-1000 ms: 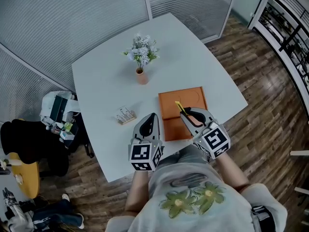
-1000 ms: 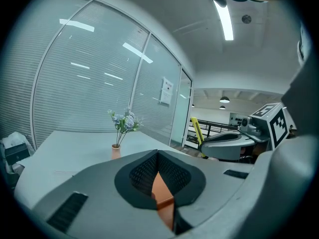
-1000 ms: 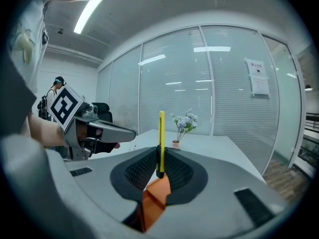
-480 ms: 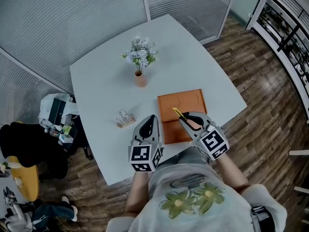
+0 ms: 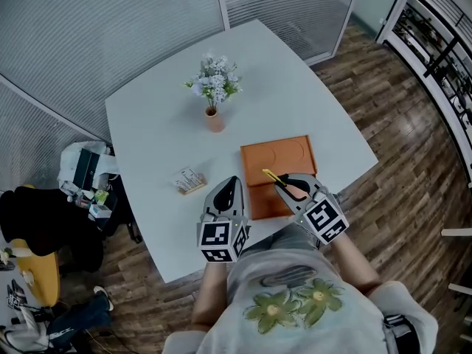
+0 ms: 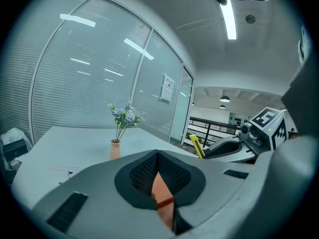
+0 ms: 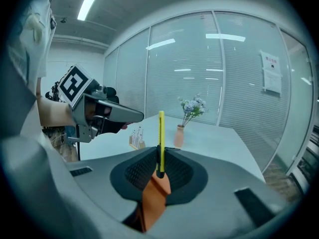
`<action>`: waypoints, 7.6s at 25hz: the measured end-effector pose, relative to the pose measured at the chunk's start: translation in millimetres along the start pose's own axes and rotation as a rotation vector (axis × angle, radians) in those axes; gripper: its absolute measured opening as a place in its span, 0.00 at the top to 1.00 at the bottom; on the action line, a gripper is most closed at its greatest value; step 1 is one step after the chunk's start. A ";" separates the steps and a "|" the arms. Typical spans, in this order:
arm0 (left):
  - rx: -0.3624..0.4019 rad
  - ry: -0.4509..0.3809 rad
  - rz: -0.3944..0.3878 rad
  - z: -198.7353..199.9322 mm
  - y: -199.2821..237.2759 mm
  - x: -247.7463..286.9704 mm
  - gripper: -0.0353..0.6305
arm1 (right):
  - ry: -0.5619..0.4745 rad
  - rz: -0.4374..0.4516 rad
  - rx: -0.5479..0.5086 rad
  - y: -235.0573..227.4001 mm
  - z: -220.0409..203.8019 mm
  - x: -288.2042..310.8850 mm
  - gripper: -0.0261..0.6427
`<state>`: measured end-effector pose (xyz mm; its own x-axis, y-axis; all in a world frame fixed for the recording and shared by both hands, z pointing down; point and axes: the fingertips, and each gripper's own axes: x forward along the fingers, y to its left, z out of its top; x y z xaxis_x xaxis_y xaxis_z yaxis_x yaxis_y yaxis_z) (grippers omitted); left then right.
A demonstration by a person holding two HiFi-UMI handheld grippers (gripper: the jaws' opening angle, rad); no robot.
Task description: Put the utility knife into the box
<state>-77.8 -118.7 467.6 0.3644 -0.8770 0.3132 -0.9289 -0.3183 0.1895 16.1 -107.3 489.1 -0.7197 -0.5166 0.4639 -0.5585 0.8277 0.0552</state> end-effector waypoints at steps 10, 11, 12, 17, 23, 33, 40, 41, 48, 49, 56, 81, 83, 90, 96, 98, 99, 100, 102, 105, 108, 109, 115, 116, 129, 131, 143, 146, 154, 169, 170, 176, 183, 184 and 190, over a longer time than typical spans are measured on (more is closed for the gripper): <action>-0.008 0.006 0.001 -2.8 2.3 1.2 0.95 | 0.059 0.027 -0.016 5.5 -18.6 8.8 0.88; -0.009 0.007 0.002 -3.3 2.6 1.4 0.94 | 0.065 0.031 -0.017 6.1 -20.6 9.7 0.88; -0.010 0.008 0.002 -4.0 3.3 1.3 0.95 | 0.071 0.034 -0.018 7.1 -22.5 10.8 0.88; -0.019 0.012 0.002 -5.9 5.8 -0.8 0.94 | 0.096 0.043 -0.019 11.4 -30.5 14.3 0.88; -0.023 0.014 0.005 -5.5 7.8 -1.7 0.94 | 0.126 0.051 -0.029 12.9 -37.8 17.6 0.88; -0.031 0.018 0.012 -9.3 12.4 -2.8 0.94 | 0.196 0.058 -0.096 15.9 -53.2 23.1 0.88; -0.024 0.021 0.012 -9.7 13.4 -5.2 0.95 | 0.227 0.073 -0.105 20.7 -65.2 25.3 0.88; -0.024 0.022 0.012 -9.8 13.7 -5.2 0.94 | 0.233 0.075 -0.106 21.1 -67.2 25.7 0.88; -0.021 0.028 0.010 -12.6 15.3 -3.5 0.95 | 0.279 0.093 -0.123 24.7 -83.8 29.8 0.88; -0.020 0.030 0.010 -13.3 15.5 -3.1 0.95 | 0.286 0.096 -0.127 25.3 -86.2 30.4 0.88; -0.021 0.038 0.009 -16.2 17.7 -1.2 0.95 | 0.325 0.107 -0.136 26.9 -99.1 35.7 0.88; -0.034 0.036 0.015 -18.1 29.6 7.0 0.94 | 0.447 0.151 -0.176 31.8 -139.5 57.8 0.88; -0.035 0.038 0.019 -18.1 32.5 8.4 0.94 | 0.459 0.153 -0.183 30.3 -142.5 59.9 0.88; -0.035 0.048 0.029 -21.6 42.1 15.1 0.94 | 0.498 0.175 -0.190 27.0 -154.3 71.6 0.88; -0.038 0.059 0.031 -24.2 46.2 19.9 0.94 | 0.533 0.198 -0.198 26.3 -164.8 80.0 0.88; -0.039 0.062 0.035 -24.7 48.4 20.4 0.94 | 0.547 0.206 -0.205 26.9 -168.4 82.2 0.88; -0.040 0.064 0.037 -25.3 49.3 20.5 0.95 | 0.553 0.210 -0.208 27.3 -170.6 83.0 0.88; -0.041 0.065 0.039 -26.2 50.1 20.6 0.94 | 0.559 0.214 -0.210 27.6 -172.9 83.7 0.88; -0.044 0.068 0.045 -28.4 51.4 20.7 0.95 | 0.570 0.221 -0.213 28.1 -177.5 84.7 0.88; -0.047 0.073 0.051 -30.8 53.7 20.8 0.94 | 0.585 0.231 -0.219 28.9 -182.1 86.0 0.88; -0.047 0.079 0.053 -32.4 55.0 22.1 0.95 | 0.594 0.240 -0.225 28.9 -184.9 87.3 0.88; -0.047 0.081 0.052 -32.7 55.0 22.7 0.95 | 0.597 0.243 -0.225 29.0 -185.8 87.8 0.88; -0.046 0.083 0.048 -32.3 54.0 26.7 0.94 | 0.615 0.262 -0.232 30.9 -190.1 90.2 0.88; -0.046 0.082 0.048 -32.2 54.0 27.1 0.94 | 0.620 0.266 -0.235 31.4 -191.3 90.0 0.88; -0.046 0.085 0.049 -33.2 56.3 29.9 0.95 | 0.624 0.269 -0.244 33.7 -196.1 89.2 0.88; -0.047 0.087 0.051 -33.6 56.3 30.2 0.94 | 0.620 0.269 -0.239 33.7 -196.2 88.7 0.86; -0.045 0.080 0.054 -33.9 56.1 27.2 0.94 | 0.611 0.251 -0.238 34.4 -195.6 86.9 0.83; -0.046 0.079 0.054 -33.2 55.3 26.0 0.94 | 0.598 0.242 -0.237 33.6 -190.8 85.8 0.83; -0.044 0.073 0.051 -32.6 54.0 23.3 0.95 | 0.482 0.200 -0.162 30.0 -155.3 79.5 0.83; -0.035 0.047 0.025 -24.3 41.7 20.8 0.94 | 0.078 0.026 -0.012 1.4 -29.9 49.8 0.90; -0.034 0.045 0.022 -23.1 40.3 21.0 0.94 | 0.050 0.012 -0.011 -0.4 -21.1 47.1 0.91; -0.024 0.039 0.006 -20.8 33.0 21.1 0.94 | -0.095 -0.053 0.040 -11.8 18.2 32.4 0.96; -0.010 0.026 -0.024 -13.2 19.2 22.5 0.94 | -0.180 -0.085 0.097 -19.8 34.4 17.6 0.96; -0.008 0.024 -0.028 -12.4 17.0 21.8 0.95 | -0.179 -0.087 0.095 -19.5 34.2 15.8 0.96; 0.001 0.030 -0.038 -13.1 11.3 22.1 0.95 | -0.169 -0.086 0.083 -16.0 31.4 12.9 0.96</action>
<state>-79.4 -137.0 488.8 0.4016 -0.8531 0.3331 -0.9142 -0.3518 0.2011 2.8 -134.1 466.5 -0.7229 -0.6198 0.3055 -0.6479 0.7616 0.0119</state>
